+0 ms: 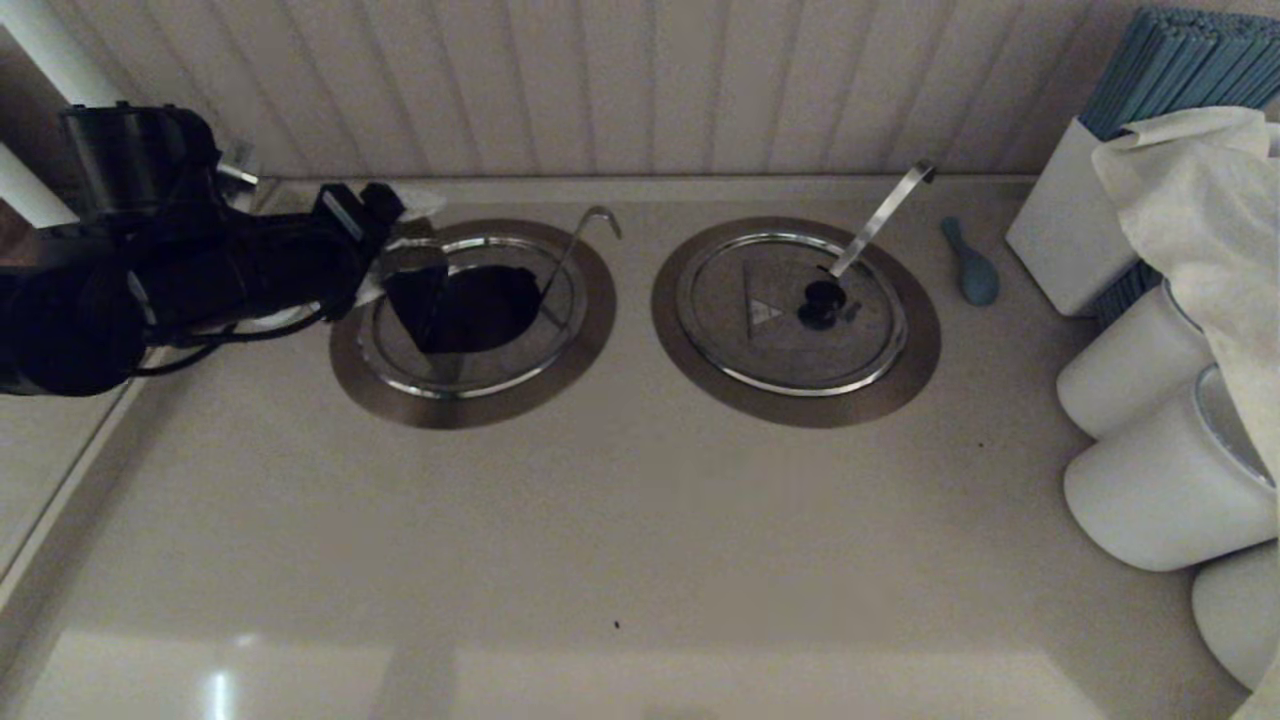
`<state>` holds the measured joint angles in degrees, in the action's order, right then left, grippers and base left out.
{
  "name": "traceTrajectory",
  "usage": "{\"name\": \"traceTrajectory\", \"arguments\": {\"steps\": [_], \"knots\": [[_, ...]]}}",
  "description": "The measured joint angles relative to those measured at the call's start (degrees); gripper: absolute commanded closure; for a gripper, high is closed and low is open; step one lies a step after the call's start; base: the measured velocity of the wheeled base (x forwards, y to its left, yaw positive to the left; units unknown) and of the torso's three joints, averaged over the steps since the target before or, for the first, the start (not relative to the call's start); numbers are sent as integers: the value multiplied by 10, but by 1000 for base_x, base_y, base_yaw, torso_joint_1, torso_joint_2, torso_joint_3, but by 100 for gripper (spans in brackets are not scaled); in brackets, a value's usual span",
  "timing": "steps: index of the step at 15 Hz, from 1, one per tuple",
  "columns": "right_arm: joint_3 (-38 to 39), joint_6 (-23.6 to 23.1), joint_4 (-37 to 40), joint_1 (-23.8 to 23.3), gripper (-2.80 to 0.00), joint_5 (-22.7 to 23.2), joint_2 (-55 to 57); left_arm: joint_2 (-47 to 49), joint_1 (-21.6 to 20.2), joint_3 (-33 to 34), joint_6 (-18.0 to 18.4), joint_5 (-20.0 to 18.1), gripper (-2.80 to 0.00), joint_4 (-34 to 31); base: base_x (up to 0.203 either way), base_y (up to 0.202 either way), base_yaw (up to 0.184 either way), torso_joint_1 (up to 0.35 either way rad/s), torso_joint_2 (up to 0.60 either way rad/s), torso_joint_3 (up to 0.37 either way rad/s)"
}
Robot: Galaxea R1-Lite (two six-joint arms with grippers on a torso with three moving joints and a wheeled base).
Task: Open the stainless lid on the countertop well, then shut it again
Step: Close the lid, then put the spoon in the groove
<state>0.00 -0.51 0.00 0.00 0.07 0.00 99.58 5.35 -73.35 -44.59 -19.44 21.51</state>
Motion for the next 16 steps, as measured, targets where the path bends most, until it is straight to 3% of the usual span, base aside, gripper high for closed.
{"name": "traceTrajectory", "arguments": {"steps": [10, 13, 16], "knots": [[0, 0, 0, 0, -280, 0, 0, -17, 41, 5, 11, 3, -280, -5, 0, 0, 0, 0, 0, 0], [0, 0, 0, 0, -280, 0, 0, -5, 59, -17, 84, 13, -280, -7, 0, 0, 0, 0, 0, 0], [0, 0, 0, 0, -280, 0, 0, 34, 84, -59, 211, 50, -280, 6, 0, 0, 0, 0, 0, 0]]}}
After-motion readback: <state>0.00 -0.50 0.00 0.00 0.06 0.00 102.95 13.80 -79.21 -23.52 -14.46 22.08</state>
